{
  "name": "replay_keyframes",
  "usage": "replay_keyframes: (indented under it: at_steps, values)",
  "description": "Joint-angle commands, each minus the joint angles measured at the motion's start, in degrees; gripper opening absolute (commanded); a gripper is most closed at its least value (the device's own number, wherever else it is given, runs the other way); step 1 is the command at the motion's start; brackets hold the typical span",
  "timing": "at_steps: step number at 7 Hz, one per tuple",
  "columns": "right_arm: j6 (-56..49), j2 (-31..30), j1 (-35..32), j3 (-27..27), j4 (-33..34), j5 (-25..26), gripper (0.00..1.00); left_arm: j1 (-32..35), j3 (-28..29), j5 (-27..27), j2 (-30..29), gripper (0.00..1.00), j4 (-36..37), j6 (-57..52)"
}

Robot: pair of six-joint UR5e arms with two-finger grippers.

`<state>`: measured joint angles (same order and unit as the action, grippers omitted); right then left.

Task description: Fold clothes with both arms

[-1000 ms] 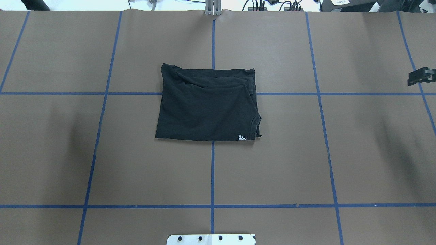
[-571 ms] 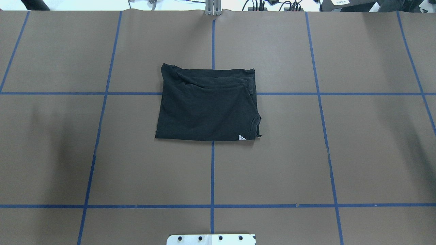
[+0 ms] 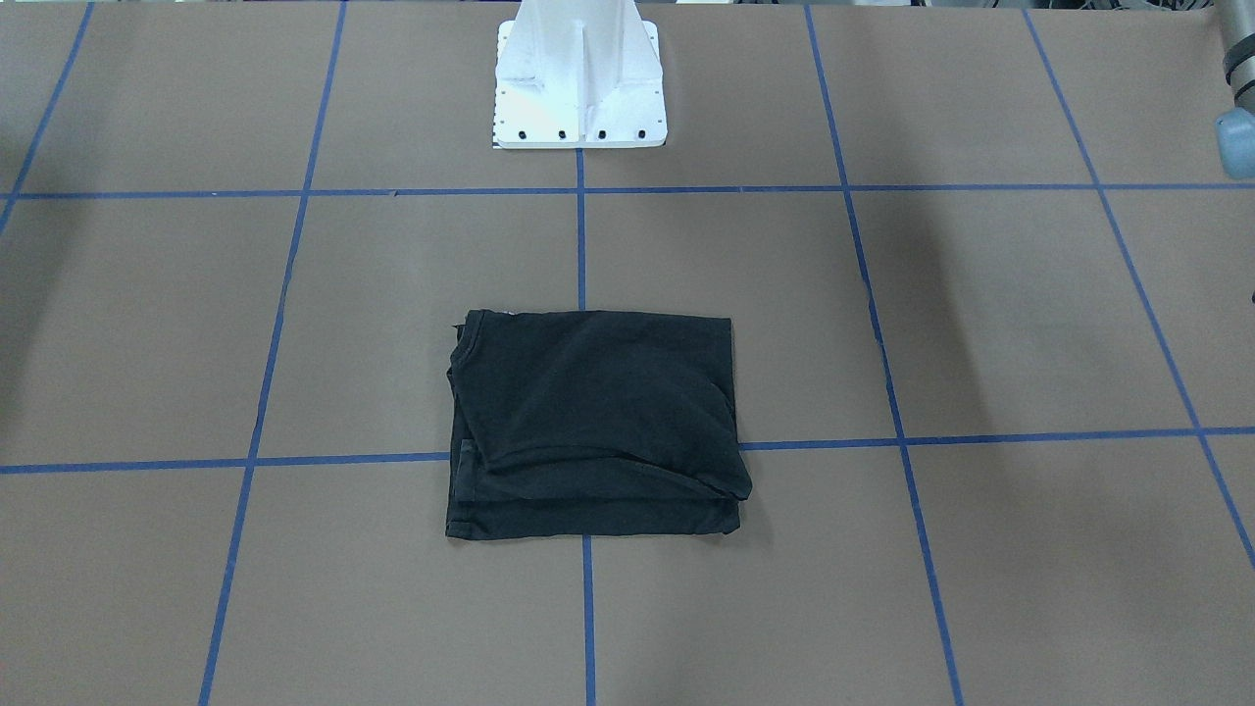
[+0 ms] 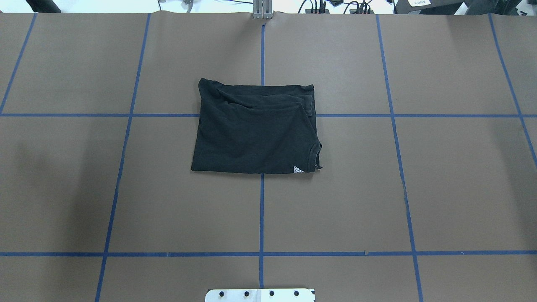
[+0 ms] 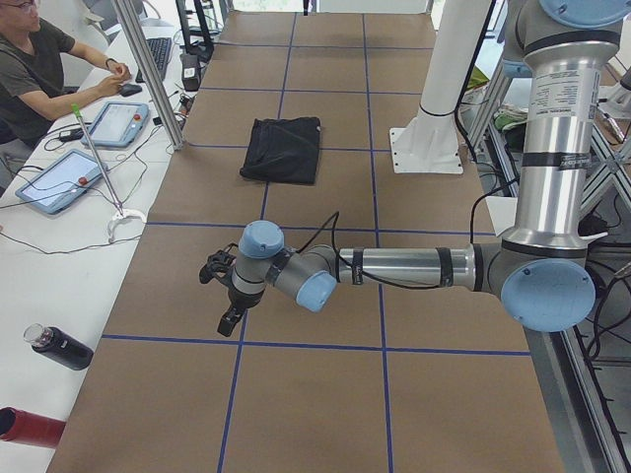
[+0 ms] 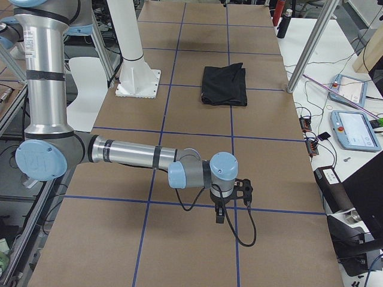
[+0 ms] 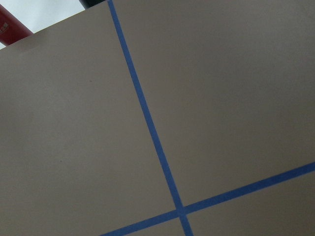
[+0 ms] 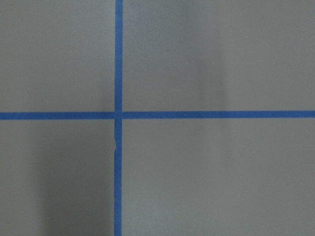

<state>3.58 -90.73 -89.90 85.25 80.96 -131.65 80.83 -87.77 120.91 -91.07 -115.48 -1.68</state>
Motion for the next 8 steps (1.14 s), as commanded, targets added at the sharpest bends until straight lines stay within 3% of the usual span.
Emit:
replay_keyframes:
  at_steps: [1,3,4,6,8]
  values:
    - [-5.3,-0.4,-3.2,1.1,8.7,-2.4,1.00,1.3,-5.4,0.4,0.3,1.00,16.7,-6.5]
    - [-5.3,-1.9,-3.2,5.4,16.0,-2.6,1.00,2.0,-5.6,10.2,0.3,1.00,25.4,-6.5]
    - [-5.3,-2.0,-3.1,6.8,18.3,-5.3,1.00,2.0,-5.2,11.7,0.2,1.00,27.8,-6.5]
    - [-4.5,-1.8,-1.1,13.4,23.0,-5.4,1.00,2.0,-5.7,11.8,0.4,1.00,29.3,-6.5]
    - [-1.9,-1.1,0.9,14.2,23.1,-5.7,1.00,2.1,-5.7,11.8,2.0,1.00,28.8,-6.9]
